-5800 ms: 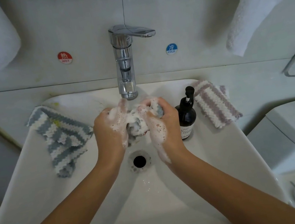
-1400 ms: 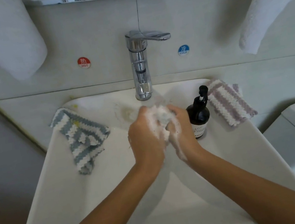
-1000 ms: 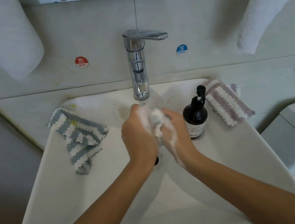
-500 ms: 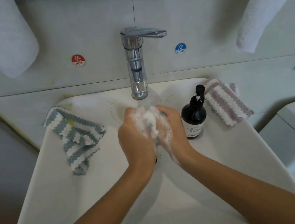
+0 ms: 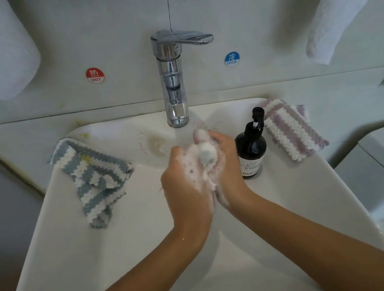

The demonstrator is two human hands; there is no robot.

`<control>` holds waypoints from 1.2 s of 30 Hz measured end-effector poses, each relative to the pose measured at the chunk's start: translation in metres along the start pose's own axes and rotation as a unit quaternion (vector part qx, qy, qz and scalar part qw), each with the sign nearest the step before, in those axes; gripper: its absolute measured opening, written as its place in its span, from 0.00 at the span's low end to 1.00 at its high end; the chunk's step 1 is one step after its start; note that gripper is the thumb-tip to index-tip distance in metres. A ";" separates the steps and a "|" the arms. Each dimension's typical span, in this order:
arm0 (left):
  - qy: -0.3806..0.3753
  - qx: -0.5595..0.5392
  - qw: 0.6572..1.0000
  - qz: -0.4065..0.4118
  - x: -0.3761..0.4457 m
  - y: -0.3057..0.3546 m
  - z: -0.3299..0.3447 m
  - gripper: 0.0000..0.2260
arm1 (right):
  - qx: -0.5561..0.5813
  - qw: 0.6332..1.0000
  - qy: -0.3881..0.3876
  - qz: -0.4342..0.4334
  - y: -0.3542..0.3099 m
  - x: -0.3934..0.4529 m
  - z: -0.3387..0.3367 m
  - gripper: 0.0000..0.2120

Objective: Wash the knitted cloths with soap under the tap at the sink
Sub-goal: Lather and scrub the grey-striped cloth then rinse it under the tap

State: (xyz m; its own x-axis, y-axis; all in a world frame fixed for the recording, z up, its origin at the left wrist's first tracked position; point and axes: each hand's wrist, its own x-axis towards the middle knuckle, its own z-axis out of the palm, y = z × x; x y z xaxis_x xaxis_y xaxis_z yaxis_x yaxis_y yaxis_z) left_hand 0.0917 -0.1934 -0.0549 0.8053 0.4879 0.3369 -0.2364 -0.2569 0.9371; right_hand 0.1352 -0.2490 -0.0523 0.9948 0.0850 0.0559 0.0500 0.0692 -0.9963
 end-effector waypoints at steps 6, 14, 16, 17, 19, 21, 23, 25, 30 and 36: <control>0.047 0.044 0.998 -0.024 0.029 -0.014 -0.003 0.12 | -0.041 0.999 -0.032 0.012 -0.001 -0.010 0.006 0.19; -0.006 0.020 1.000 0.005 -0.007 0.005 0.001 0.07 | -0.070 0.996 0.003 -0.047 -0.006 0.006 0.003 0.18; 0.023 0.020 0.999 -0.010 0.005 0.005 0.003 0.07 | -0.086 0.995 -0.012 -0.055 -0.004 0.000 0.002 0.17; 0.043 0.020 0.998 -0.028 0.014 0.004 0.002 0.11 | -0.089 0.995 -0.020 -0.046 0.000 -0.004 0.002 0.15; 0.058 0.013 0.996 -0.067 0.024 0.000 -0.001 0.15 | -0.092 0.994 -0.044 -0.037 0.001 -0.012 0.004 0.15; 0.047 0.009 0.996 -0.073 0.014 -0.002 -0.002 0.14 | -0.111 0.992 -0.056 -0.032 0.000 -0.009 0.002 0.20; 0.016 0.008 0.998 -0.053 -0.005 -0.001 0.001 0.11 | -0.106 0.993 -0.041 -0.024 0.000 0.000 0.000 0.19; 0.007 -0.003 0.999 -0.040 -0.009 0.000 0.003 0.08 | -0.100 0.994 -0.029 -0.017 0.002 0.004 -0.001 0.13; 0.056 -0.015 0.997 -0.057 0.027 -0.002 -0.002 0.13 | -0.061 0.996 -0.049 0.042 -0.009 -0.008 0.001 0.18; 0.047 -0.017 0.998 -0.044 0.040 -0.010 -0.010 0.14 | -0.040 0.998 -0.029 0.042 -0.026 -0.006 0.001 0.20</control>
State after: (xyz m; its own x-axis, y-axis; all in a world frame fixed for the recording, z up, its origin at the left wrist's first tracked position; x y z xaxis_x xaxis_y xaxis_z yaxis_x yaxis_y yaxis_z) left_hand 0.1212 -0.1629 -0.0497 0.7697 0.5839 0.2583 -0.1859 -0.1820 0.9656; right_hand 0.1281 -0.2502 -0.0265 0.9893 0.1439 -0.0258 -0.0232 -0.0197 -0.9995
